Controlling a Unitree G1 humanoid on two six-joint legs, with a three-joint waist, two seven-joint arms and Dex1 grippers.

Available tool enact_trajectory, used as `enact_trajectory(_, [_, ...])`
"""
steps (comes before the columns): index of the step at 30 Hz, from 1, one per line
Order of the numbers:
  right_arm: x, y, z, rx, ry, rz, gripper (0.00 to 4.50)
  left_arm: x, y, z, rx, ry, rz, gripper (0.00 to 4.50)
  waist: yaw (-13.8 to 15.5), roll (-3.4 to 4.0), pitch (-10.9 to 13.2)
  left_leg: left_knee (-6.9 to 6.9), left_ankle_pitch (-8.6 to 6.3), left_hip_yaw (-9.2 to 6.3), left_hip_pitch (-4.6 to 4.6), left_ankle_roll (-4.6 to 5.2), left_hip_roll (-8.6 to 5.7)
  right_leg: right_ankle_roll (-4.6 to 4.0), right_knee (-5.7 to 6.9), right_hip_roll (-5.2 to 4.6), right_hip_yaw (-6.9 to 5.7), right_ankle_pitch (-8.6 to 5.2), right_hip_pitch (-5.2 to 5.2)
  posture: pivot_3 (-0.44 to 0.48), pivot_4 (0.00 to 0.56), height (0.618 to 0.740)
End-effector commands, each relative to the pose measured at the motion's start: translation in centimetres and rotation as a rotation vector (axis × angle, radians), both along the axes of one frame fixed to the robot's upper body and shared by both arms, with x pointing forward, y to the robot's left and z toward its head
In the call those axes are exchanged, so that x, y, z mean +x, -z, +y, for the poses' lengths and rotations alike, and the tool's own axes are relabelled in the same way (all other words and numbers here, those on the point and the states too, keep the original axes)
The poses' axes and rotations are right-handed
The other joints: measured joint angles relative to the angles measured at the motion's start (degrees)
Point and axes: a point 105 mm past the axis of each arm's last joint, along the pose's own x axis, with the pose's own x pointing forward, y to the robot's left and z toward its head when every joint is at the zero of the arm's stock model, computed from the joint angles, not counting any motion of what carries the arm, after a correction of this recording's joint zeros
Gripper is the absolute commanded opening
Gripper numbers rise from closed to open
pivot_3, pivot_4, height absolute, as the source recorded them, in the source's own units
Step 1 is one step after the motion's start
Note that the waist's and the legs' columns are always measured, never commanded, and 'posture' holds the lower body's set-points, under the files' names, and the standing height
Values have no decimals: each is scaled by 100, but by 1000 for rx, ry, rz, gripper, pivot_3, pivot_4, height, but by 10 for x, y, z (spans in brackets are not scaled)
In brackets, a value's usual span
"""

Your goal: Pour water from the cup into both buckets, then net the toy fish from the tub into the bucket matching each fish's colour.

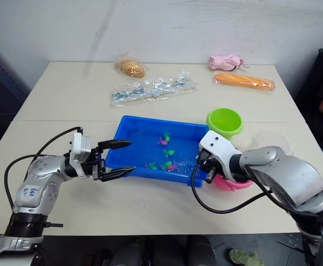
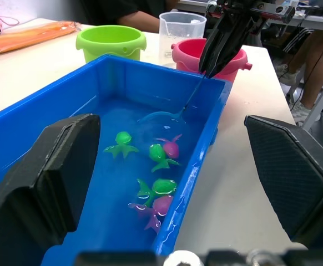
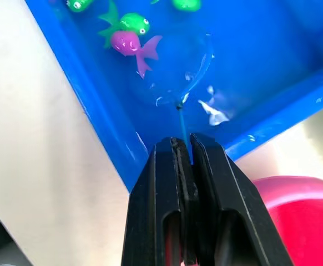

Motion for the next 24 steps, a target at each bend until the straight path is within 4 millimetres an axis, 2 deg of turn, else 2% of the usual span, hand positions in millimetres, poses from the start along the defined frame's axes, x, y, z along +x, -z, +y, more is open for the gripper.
enact_trajectory(1, [1,-5,-3,49,32,-2,0,-5,-9,1,-9,5,-40,4470,-4,0,0,0,0,0,0,0,0,0,0,0,0,0,0,0,150,740])
enact_trajectory(17, [10,-5,1,200,138,31,0,-9,-10,3,-1,-5,-26,4470,-4,0,0,0,1,-2,-1,-1,0,0,2,2,0,0,0,0,150,740])
enact_trajectory(19, [10,-6,1,199,141,23,0,-10,-10,3,1,-6,-25,4470,-6,0,0,0,0,-2,-1,-1,0,0,1,2,0,0,0,0,150,740])
enact_trajectory(24, [8,-8,-4,59,37,-73,0,-7,-8,18,57,-51,-35,4470,-9,1,1,-1,0,-2,-4,-1,-1,0,0,4,1,0,-5,0,150,740])
